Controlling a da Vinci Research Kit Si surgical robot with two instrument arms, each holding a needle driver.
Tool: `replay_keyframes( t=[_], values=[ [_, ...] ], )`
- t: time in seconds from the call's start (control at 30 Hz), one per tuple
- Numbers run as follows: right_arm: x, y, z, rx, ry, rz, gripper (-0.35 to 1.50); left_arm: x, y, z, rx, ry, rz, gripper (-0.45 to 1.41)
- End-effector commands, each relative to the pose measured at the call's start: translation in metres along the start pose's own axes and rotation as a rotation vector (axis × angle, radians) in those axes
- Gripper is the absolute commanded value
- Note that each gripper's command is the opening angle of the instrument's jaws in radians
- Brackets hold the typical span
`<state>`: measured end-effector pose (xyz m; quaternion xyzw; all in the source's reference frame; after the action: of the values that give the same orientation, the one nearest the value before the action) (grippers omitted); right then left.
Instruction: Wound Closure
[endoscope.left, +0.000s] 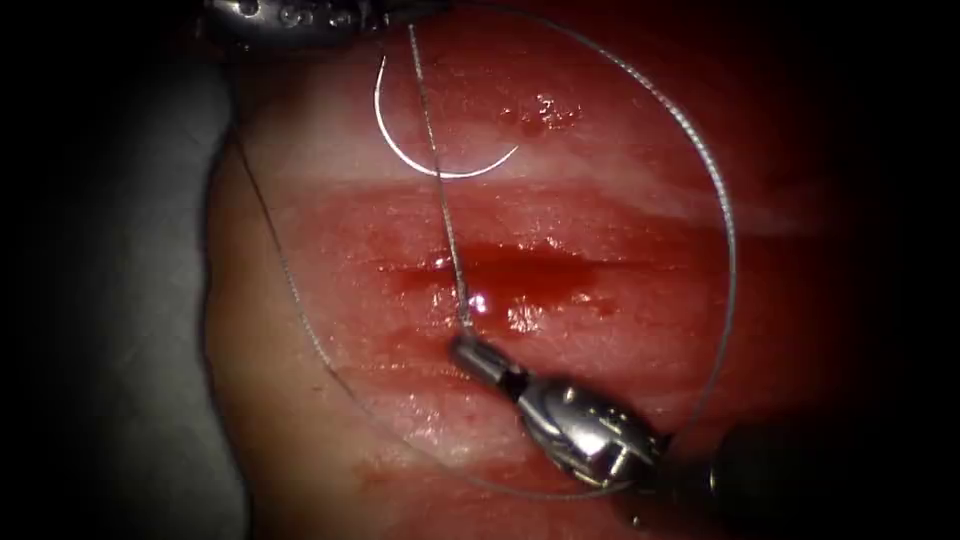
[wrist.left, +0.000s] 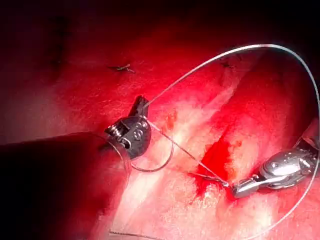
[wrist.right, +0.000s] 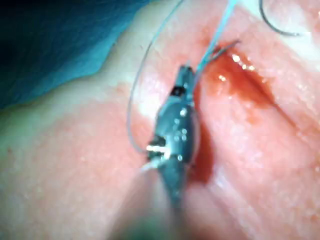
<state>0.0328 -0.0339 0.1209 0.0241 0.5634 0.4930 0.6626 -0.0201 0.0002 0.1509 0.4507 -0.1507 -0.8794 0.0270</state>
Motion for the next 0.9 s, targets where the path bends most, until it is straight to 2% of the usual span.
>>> replay_keyframes(
  t=[0.03, 0.27, 0.4, 0.47, 0.7, 0.8, 0.9],
  values=[
    [-0.0019, -0.0007, -0.0003, 0.004, -0.006, 0.000, -0.35, 0.0000, 0.0004, 0.0007, 0.002, -0.014, 0.015, -0.45],
    [-0.0025, -0.0011, -0.0006, 0.010, -0.004, -0.015, -0.35, 0.0006, -0.0037, 0.0003, 0.030, -0.110, 0.099, -0.45],
    [-0.0029, -0.0015, -0.0005, 0.012, -0.002, -0.030, -0.35, 0.0007, -0.0046, 0.0003, 0.027, -0.174, 0.196, -0.45],
    [-0.0035, -0.0019, -0.0004, 0.012, -0.009, -0.034, -0.35, 0.0008, -0.0049, 0.0004, 0.023, -0.207, 0.249, -0.45],
    [-0.0068, -0.0026, -0.0008, 0.019, -0.073, -0.061, -0.35, 0.0011, -0.0059, 0.0007, 0.024, -0.253, 0.309, -0.45],
    [-0.0080, -0.0025, -0.0014, 0.009, -0.073, -0.072, -0.35, 0.0012, -0.0065, 0.0009, 0.022, -0.266, 0.331, -0.45],
    [-0.0082, -0.0021, -0.0020, -0.003, -0.076, -0.075, -0.35, 0.0014, -0.0070, 0.0011, 0.021, -0.286, 0.351, -0.45]
  ],
)
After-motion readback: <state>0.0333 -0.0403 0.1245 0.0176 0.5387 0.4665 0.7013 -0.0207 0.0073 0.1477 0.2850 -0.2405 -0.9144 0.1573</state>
